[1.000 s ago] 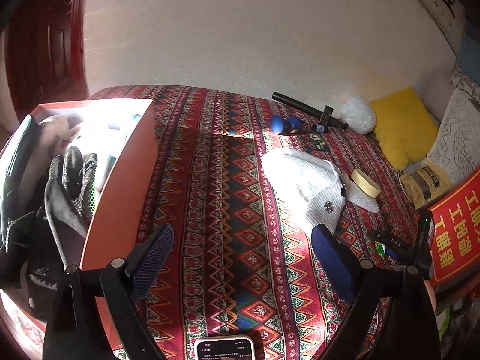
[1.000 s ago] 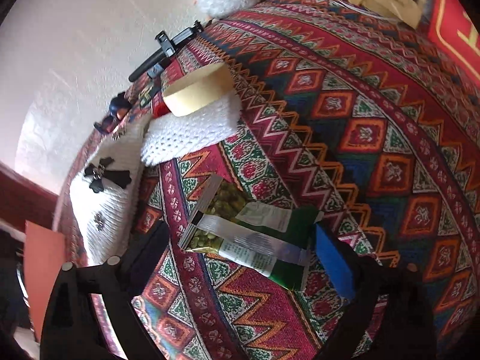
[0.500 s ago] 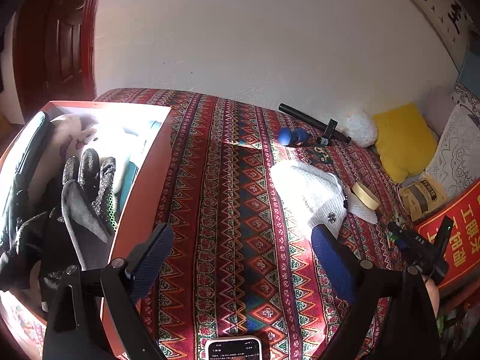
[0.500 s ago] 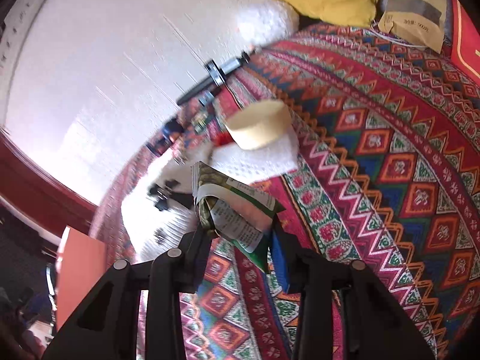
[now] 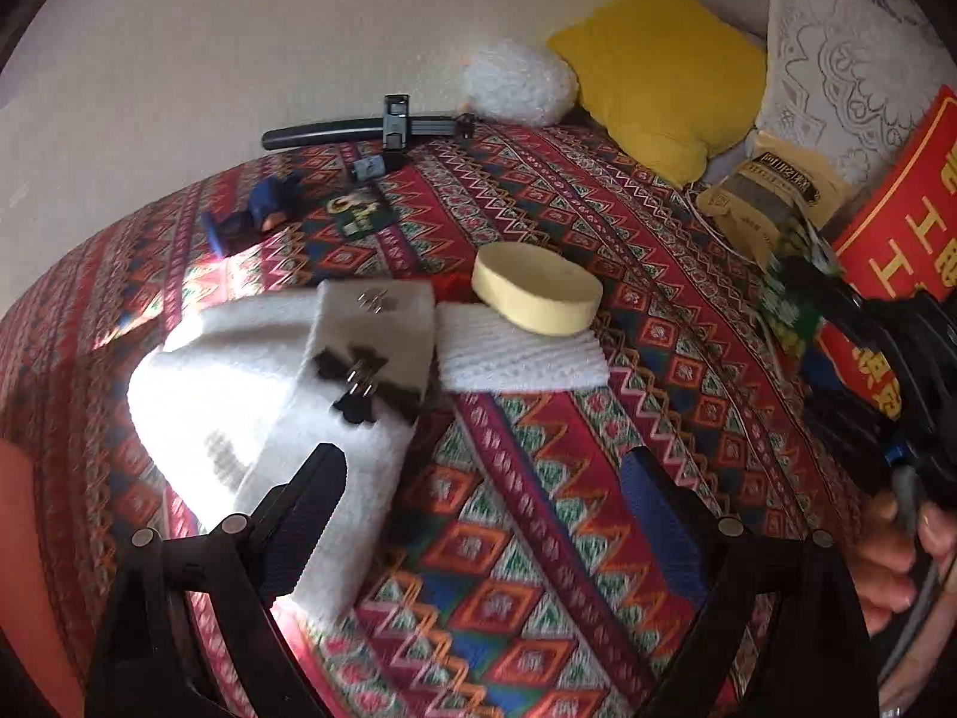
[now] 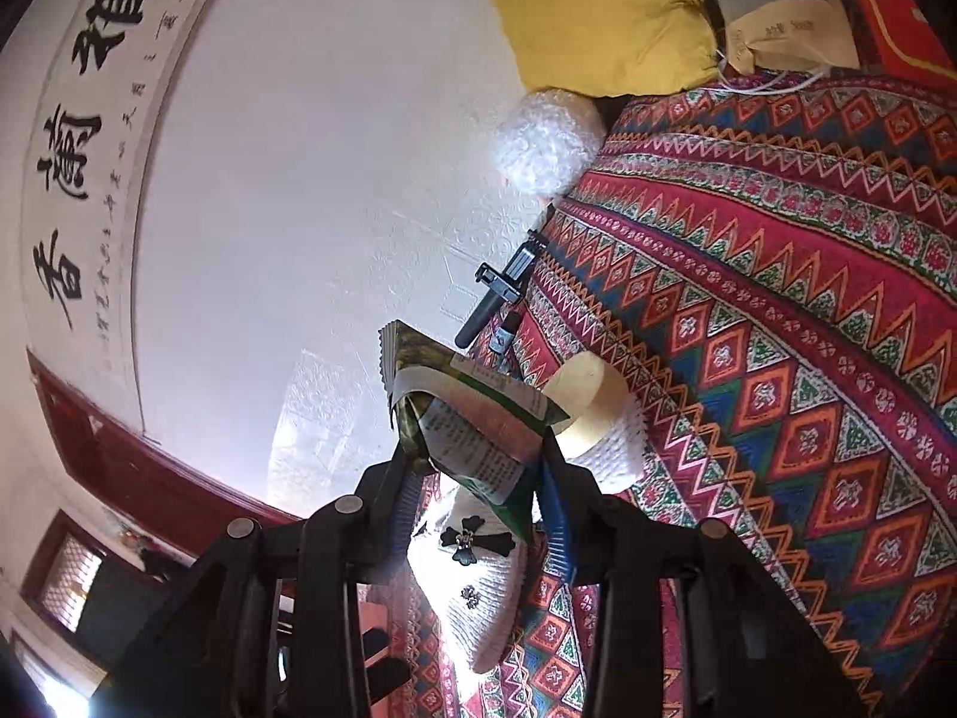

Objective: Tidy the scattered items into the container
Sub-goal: 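Grasp the tan round sponge with the left gripper while the right gripper holds the packet, then carry the sponge and packet into the pink box and open both grippers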

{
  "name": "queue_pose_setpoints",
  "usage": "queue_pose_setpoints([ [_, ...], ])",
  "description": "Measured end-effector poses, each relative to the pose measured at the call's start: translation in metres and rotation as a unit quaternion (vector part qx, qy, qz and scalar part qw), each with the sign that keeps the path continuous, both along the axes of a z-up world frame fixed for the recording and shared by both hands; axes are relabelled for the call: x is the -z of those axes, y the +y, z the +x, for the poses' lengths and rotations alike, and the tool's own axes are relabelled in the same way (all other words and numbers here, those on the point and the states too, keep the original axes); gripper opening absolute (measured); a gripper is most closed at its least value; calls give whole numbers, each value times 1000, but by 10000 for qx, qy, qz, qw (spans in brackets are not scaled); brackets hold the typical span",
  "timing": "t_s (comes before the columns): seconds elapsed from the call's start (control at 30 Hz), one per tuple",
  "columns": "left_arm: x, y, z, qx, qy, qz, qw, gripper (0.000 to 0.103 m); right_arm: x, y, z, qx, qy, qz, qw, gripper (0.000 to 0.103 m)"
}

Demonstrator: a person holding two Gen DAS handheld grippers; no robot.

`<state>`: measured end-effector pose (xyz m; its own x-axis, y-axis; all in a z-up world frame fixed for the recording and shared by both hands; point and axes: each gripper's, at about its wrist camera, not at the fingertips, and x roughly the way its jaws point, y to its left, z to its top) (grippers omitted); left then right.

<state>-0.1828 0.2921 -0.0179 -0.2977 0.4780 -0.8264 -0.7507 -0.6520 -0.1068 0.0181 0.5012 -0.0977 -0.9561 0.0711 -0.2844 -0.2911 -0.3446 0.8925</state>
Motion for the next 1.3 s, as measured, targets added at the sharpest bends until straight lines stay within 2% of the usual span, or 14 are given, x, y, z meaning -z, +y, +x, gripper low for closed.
queue_pose_setpoints([
  [0.1, 4, 51, -30, 30, -316, 100, 9994, 93, 18, 19, 17, 182, 67, -477, 9987, 34],
  [0.2, 13, 95, -60, -112, -753, 181, 9969, 93, 22, 26, 18, 204, 149, -583, 9980, 34],
  [0.3, 39, 130, -81, -471, -1217, -184, 9913, 93, 20, 22, 8, 206, -82, -488, 9986, 34],
  [0.4, 64, 151, -88, -801, -1163, -809, 9867, 93, 25, 20, -8, 0, -207, -545, 9983, 34],
  [0.43, 71, 154, -88, -850, -1155, -903, 9855, 91, 27, 20, -11, -53, -198, -580, 9981, 34],
  [0.47, 75, 155, -88, -920, -1143, -986, 9843, 87, 28, 21, -13, -72, -194, -593, 9980, 34],
  [0.53, 77, 154, -82, -984, -1074, -1052, 9837, 87, 29, 23, -10, -26, -203, -578, 9981, 34],
  [0.63, 66, 145, -73, -1058, -923, -1108, 9839, 86, 31, 29, 4, 160, -199, -581, 9980, 34],
  [0.73, 35, 119, -62, -1089, -861, -721, 9877, 86, 33, 33, 12, 258, -187, -603, 9977, 34],
  [0.83, -9, 79, -43, -1004, -613, -243, 9928, 86, 28, 31, 17, 314, -214, -530, 9979, 34],
  [1.0, -68, -11, -5, -933, -183, 518, 9941, 86, 16, 21, 14, 366, -340, -185, 9986, 34],
  [1.17, -94, -141, 22, -1353, -103, 1199, 9835, 86, -1, 8, 16, 533, -583, 311, 9964, 34],
  [1.23, -101, -201, 21, -1693, -36, 1480, 9744, 86, -12, -5, 15, 485, -670, 569, 9949, 34],
  [1.3, -112, -265, 18, -2101, 154, 1753, 9617, 86, -26, -25, 10, 343, -754, 935, 9922, 34],
])
